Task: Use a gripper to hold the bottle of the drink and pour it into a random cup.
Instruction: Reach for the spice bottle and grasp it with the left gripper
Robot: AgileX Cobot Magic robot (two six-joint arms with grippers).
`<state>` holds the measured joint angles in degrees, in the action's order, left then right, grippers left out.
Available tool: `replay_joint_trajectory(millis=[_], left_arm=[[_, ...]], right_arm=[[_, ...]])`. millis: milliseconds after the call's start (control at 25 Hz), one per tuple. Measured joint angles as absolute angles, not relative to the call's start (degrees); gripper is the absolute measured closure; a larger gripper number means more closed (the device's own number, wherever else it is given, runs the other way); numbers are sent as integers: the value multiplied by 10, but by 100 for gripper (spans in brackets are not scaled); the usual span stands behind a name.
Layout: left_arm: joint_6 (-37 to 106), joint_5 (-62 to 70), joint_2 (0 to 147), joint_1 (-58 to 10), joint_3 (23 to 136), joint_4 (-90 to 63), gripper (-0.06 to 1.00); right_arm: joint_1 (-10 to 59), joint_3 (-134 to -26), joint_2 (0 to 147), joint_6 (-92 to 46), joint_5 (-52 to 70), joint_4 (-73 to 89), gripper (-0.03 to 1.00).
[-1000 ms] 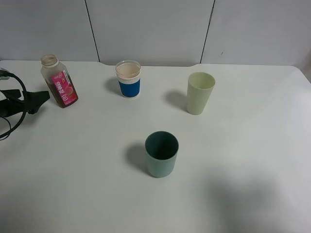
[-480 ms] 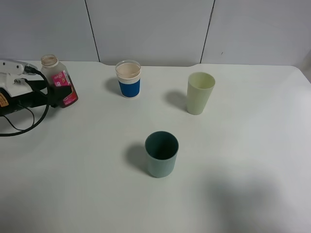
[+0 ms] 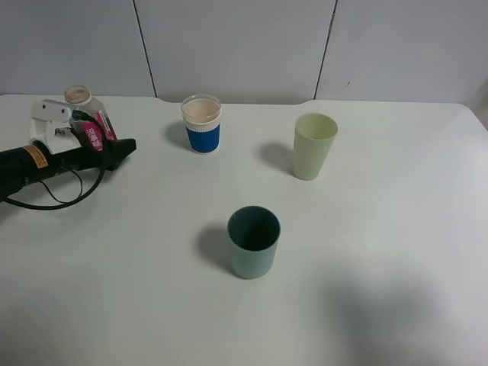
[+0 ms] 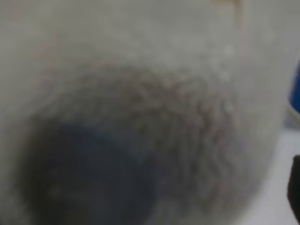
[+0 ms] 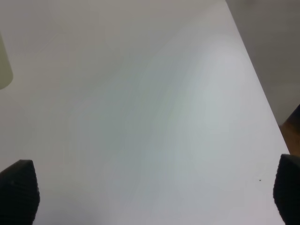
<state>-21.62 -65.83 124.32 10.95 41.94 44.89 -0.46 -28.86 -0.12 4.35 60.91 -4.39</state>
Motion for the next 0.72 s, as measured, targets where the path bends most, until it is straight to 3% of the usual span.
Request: replay_joint_trajectory(millis=[120, 240, 360, 480, 720], left_arm=[[-213, -659, 1252, 103, 424, 444, 2], [-201, -658, 1254, 102, 424, 437, 12], [-199, -658, 1254, 102, 424, 432, 33], [-186, -656, 1254, 102, 424, 434, 61], [-169, -656, 1254, 101, 424, 439, 61]], right_arm=[[-5, -289, -1, 44, 609, -44, -3], [-5, -289, -1, 44, 609, -44, -3], [-5, -289, -1, 44, 609, -44, -3], [-5, -289, -1, 44, 609, -44, -3], [-5, -289, -1, 44, 609, -44, -3]])
